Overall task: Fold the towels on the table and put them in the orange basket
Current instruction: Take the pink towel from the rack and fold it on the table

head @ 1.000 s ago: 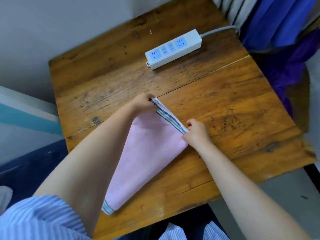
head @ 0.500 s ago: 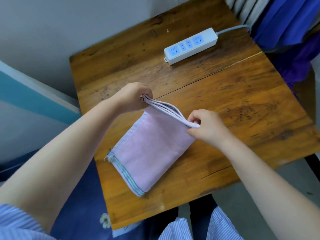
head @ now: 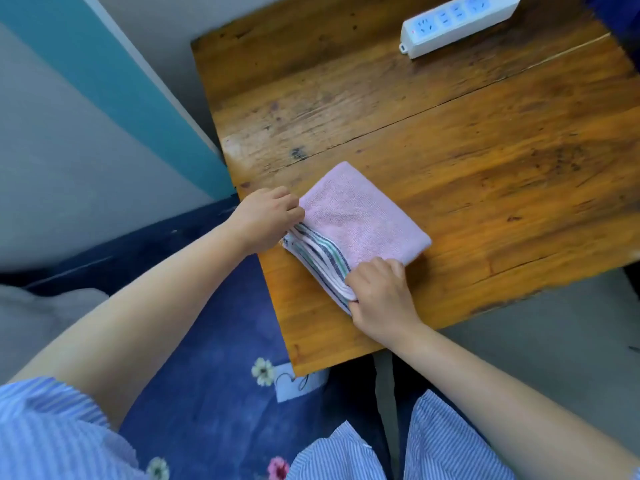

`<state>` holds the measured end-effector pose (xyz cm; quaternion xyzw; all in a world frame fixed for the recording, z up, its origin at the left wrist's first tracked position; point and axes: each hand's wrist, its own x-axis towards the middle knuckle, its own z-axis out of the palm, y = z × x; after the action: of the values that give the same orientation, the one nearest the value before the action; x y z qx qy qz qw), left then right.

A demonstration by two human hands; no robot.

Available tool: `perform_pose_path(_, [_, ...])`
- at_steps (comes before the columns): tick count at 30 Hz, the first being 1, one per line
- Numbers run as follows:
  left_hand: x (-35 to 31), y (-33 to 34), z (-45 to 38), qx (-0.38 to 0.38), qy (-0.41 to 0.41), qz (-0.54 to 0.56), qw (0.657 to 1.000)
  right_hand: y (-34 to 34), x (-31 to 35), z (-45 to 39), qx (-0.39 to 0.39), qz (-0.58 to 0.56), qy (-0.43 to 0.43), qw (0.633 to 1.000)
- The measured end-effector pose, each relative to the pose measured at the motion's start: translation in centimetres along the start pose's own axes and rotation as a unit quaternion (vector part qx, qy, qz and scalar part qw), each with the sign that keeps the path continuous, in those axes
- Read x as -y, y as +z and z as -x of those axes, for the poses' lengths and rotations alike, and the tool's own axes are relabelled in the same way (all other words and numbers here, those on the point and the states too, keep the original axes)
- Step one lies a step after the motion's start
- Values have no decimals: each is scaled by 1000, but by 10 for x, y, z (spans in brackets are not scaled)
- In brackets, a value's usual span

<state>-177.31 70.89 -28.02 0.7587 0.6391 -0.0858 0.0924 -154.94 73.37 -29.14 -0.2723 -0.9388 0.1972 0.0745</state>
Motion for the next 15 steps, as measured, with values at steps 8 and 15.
perform_pose_path(8, [2, 46, 19, 61, -78, -21, 995, 38, 12, 19, 61, 88, -38, 993])
perform_pose_path(15, [-24, 50, 39, -102, -176, 73, 977, 5, -26, 13, -31, -29, -55, 998])
